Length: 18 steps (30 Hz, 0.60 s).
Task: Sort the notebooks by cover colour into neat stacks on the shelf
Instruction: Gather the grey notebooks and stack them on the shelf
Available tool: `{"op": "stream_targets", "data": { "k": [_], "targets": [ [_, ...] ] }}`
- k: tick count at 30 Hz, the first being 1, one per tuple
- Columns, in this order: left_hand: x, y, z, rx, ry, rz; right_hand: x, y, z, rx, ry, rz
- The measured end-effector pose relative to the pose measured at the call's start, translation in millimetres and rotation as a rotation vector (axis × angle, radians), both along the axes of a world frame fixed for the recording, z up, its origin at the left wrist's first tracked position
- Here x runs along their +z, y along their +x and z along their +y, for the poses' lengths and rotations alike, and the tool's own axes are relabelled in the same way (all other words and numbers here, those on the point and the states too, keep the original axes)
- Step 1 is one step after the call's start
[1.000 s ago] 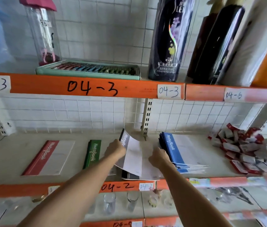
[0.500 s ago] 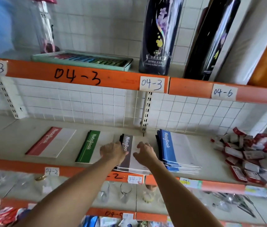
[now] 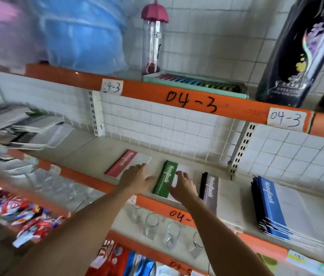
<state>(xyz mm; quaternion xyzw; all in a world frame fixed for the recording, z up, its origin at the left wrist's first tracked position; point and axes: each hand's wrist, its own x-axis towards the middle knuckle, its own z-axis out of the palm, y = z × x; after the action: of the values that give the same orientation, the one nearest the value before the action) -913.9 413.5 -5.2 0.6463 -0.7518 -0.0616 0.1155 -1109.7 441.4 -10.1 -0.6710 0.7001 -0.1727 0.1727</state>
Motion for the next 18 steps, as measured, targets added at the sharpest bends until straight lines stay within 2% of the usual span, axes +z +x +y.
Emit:
{"op": "stream_targets", "data": {
  "k": [8, 12, 18],
  "targets": [
    [11, 173, 0, 0.106, -0.011, -0.074, 4, 177, -14, 0.142, -0.012, -0.003],
    [9, 269, -2, 0.148, 0.026, -0.061, 0, 269, -23, 0.175, 0.014, -0.019],
    [12, 390, -7, 0.170, 0.018, -0.136, -5, 386, -35, 0.209, 0.014, -0.064]
  ]
}}
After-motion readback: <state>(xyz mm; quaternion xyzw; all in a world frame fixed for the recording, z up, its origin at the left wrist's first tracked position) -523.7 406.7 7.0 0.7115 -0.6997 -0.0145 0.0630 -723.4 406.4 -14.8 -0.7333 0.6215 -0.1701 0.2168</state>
